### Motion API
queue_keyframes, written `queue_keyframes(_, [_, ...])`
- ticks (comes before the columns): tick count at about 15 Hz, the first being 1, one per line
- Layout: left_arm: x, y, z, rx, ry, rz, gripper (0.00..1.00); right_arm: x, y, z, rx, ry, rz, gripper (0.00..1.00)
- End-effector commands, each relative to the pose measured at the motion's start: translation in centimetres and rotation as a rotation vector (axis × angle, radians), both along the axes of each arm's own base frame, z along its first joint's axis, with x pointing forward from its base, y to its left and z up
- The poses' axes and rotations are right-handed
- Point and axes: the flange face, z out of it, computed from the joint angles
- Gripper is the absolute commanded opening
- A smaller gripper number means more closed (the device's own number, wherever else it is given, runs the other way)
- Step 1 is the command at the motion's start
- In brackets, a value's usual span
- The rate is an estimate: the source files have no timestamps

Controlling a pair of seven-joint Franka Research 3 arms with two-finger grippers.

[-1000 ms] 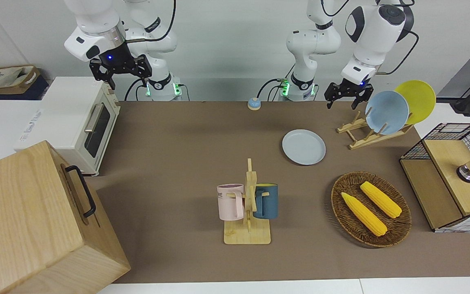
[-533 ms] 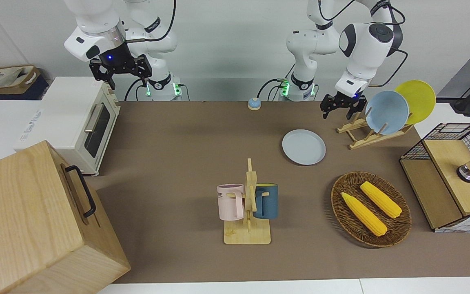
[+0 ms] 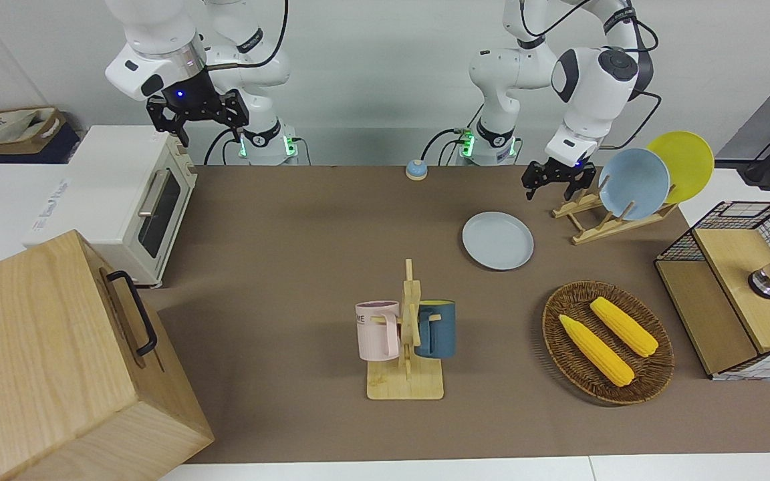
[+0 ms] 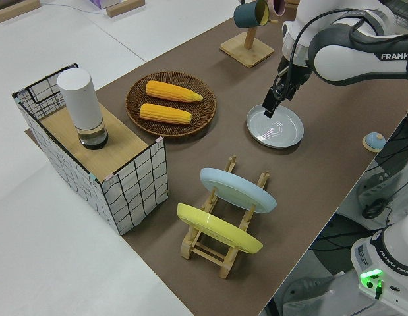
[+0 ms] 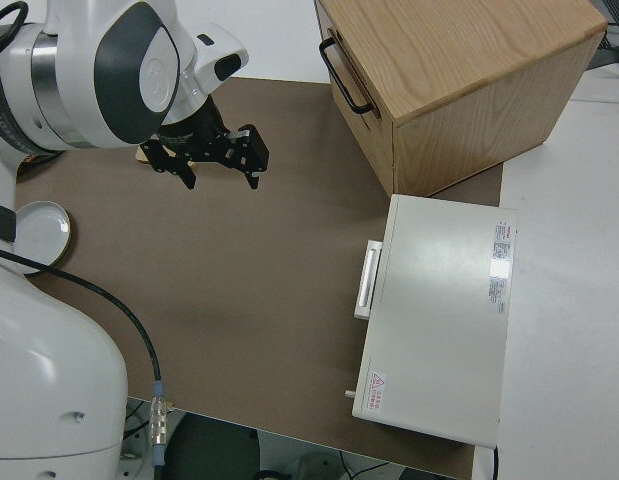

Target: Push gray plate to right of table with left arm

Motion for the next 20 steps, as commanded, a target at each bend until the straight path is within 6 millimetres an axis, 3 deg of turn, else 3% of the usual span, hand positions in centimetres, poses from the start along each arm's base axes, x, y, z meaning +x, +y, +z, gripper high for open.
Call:
queue_keyframes(1, [0.2, 0.1, -1.2, 0.002, -0.014, 0.013, 1.0, -0.3, -0.2, 0.4, 0.001, 0.004, -0.017, 0.983])
queue_keyframes(20, [0.6, 0.4, -11.3, 0.007, -0.044, 0.045, 1.0, -0.3, -0.2, 0.4, 0.001, 0.004, -0.017, 0.983])
